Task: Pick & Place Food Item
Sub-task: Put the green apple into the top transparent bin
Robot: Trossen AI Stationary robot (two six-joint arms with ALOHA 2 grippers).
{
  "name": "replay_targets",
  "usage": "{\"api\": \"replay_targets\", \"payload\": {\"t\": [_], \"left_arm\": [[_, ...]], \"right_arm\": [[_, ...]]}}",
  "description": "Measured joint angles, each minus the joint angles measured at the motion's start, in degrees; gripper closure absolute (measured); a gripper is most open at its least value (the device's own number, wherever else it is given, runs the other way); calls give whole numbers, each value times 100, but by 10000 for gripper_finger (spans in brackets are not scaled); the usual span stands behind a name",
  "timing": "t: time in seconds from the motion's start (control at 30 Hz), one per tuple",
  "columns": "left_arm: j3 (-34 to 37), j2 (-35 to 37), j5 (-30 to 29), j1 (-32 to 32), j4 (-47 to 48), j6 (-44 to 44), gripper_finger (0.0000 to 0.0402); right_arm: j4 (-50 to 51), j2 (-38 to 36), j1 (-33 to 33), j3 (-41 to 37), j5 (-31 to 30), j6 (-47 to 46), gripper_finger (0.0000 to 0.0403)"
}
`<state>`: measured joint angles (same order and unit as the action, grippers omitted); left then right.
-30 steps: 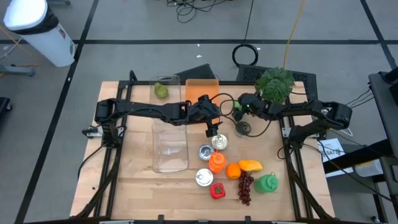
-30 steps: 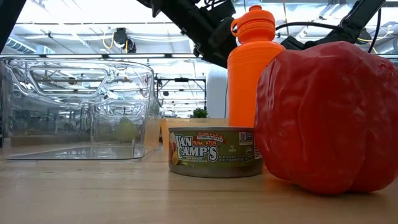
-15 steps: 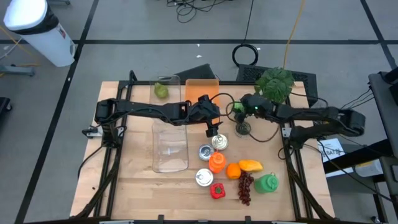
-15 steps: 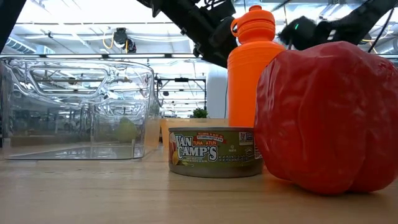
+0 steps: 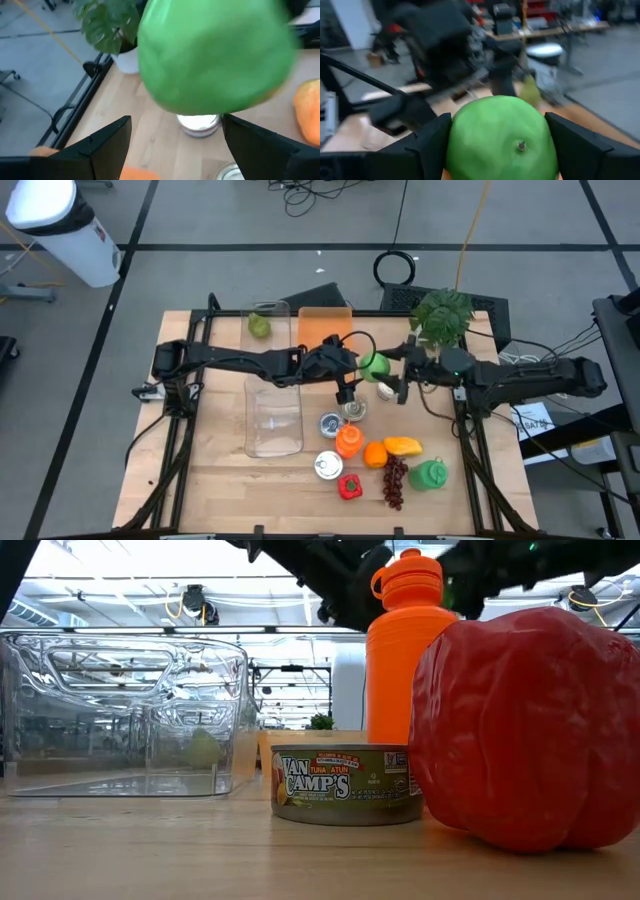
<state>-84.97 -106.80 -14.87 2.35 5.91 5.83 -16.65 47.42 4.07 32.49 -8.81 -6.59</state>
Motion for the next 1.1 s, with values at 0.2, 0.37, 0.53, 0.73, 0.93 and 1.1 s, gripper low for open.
{"api": "replay_targets", "payload": {"t": [0.2, 0.37, 0.53, 0.73, 0.93, 1.1], "left_arm": [[-2, 0, -17, -195, -349, 261, 92], [-1, 0, -39, -364, -460, 462, 103], [-2, 76, -379, -511, -434, 692, 107], [-2, 416, -762, -717, -433, 651, 108], [-2, 455, -516, -811, -438, 546, 108], [0, 471, -482, -828, -383, 456, 108]], "right_arm": [[-484, -51, -466, 2, -32, 336, 126], [-401, -69, -638, 2, -472, 499, 127], [-459, -84, -796, 3, -631, 624, 127], [-644, -131, -992, 10, -637, 682, 127], [-780, -105, -1143, 13, -615, 717, 127], [-805, 19, -1173, 13, -643, 750, 127]]}}
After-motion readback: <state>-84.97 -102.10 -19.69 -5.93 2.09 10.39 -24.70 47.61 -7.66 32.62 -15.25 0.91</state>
